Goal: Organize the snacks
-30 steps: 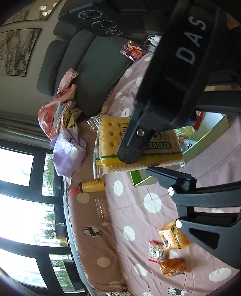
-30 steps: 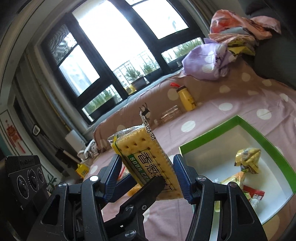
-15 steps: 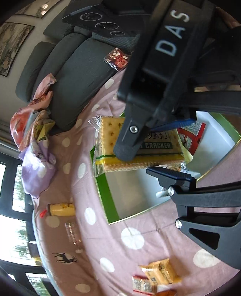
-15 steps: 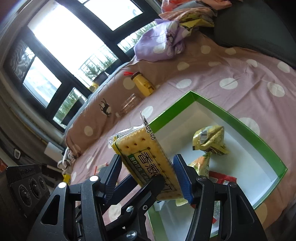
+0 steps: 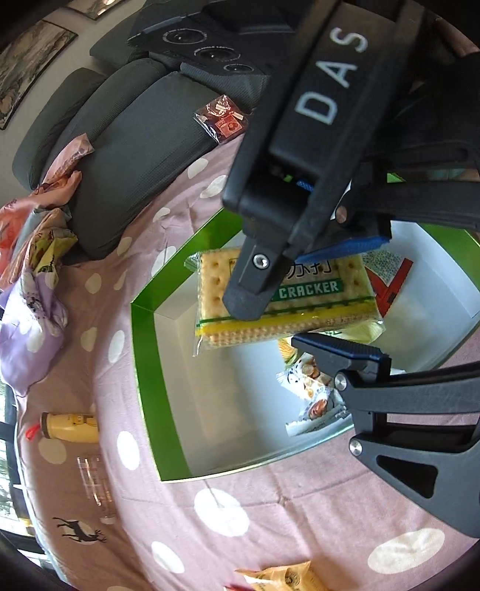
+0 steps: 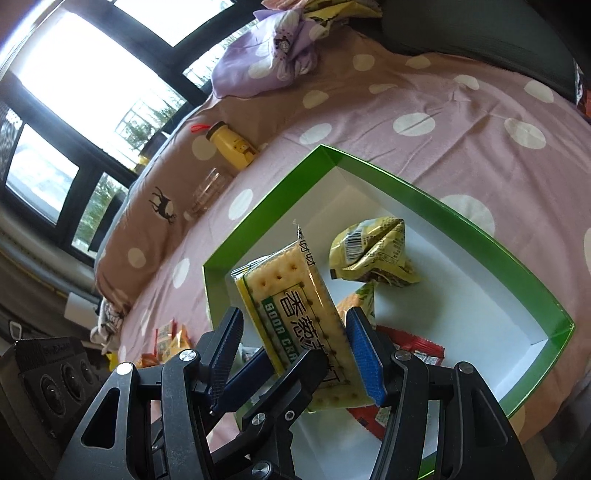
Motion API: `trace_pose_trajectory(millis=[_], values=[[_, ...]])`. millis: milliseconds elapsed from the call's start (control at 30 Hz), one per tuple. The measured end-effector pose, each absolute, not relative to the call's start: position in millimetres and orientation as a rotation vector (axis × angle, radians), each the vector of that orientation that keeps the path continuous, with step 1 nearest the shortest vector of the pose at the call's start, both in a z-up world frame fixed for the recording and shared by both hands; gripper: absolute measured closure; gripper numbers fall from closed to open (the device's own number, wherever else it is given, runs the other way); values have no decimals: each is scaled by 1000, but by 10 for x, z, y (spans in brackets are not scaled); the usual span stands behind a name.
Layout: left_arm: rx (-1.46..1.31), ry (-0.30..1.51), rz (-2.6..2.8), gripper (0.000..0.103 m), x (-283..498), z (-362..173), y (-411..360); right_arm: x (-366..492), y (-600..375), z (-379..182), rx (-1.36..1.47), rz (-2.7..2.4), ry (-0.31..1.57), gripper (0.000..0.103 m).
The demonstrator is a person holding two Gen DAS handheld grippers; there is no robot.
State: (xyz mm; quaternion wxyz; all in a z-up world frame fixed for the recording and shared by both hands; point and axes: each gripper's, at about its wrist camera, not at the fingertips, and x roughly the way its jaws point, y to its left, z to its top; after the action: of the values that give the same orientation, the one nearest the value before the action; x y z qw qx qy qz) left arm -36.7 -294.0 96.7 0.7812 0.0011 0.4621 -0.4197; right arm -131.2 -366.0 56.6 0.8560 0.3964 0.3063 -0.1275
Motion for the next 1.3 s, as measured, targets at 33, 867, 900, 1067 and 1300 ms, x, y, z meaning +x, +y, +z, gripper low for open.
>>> trace_pose_trajectory(millis=[33, 867, 900, 1067, 1300], values=[[-4, 1007, -908, 64, -359, 952, -2947, -1304, -3665, 552, 833, -275, 650, 42], [-46, 830, -317, 5, -94, 1052, -951, -1239, -2971, 1096, 647, -103, 407, 8], [-57, 845, -292, 5, -48, 972, -818, -1175, -2873, 1102, 631, -85, 418, 8], [-22, 925, -151, 5, 135, 545, -388, -816, -2349, 1029, 529, 5, 497, 8], [17, 970, -91, 0, 280, 150, -131, -485, -1877, 751, 425, 19, 621, 8]])
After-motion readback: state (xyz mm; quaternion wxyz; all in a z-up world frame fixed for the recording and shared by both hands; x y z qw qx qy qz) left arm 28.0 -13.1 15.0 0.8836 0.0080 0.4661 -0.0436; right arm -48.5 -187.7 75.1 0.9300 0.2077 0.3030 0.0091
